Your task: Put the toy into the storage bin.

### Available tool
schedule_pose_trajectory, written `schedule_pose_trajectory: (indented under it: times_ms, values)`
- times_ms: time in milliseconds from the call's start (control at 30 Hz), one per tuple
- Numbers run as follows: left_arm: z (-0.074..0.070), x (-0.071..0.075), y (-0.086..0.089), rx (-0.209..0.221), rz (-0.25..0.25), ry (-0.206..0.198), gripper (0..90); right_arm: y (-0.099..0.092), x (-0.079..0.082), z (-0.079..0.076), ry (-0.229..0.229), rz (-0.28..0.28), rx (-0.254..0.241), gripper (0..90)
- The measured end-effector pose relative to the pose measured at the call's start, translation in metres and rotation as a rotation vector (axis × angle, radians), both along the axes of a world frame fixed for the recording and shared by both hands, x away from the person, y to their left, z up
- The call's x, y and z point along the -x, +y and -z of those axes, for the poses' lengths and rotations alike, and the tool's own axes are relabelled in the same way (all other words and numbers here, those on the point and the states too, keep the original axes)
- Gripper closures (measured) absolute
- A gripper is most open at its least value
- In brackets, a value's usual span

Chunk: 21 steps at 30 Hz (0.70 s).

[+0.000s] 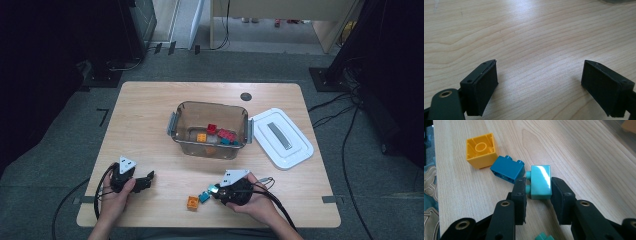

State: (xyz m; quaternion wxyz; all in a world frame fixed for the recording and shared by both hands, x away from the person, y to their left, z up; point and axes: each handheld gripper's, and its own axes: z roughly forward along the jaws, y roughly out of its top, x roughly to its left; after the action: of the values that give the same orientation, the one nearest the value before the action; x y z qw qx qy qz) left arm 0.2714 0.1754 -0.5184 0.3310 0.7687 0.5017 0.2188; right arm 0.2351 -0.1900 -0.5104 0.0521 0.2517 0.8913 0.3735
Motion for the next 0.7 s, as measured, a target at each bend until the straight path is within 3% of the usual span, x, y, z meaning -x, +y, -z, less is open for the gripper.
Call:
schedule_pose_trajectory:
  times_ms: [367,700]
  values:
    - [0.000,0.000,0.000,0.000,0.000,0.000,13.5,0.000,0.000,-0.003,0.004,0.007,-0.004,67.5]
    - [0.000,0.000,0.000,0.001,0.000,0.000,13.5,-0.006,0.000,-0.024,0.000,0.027,-0.048,67.5]
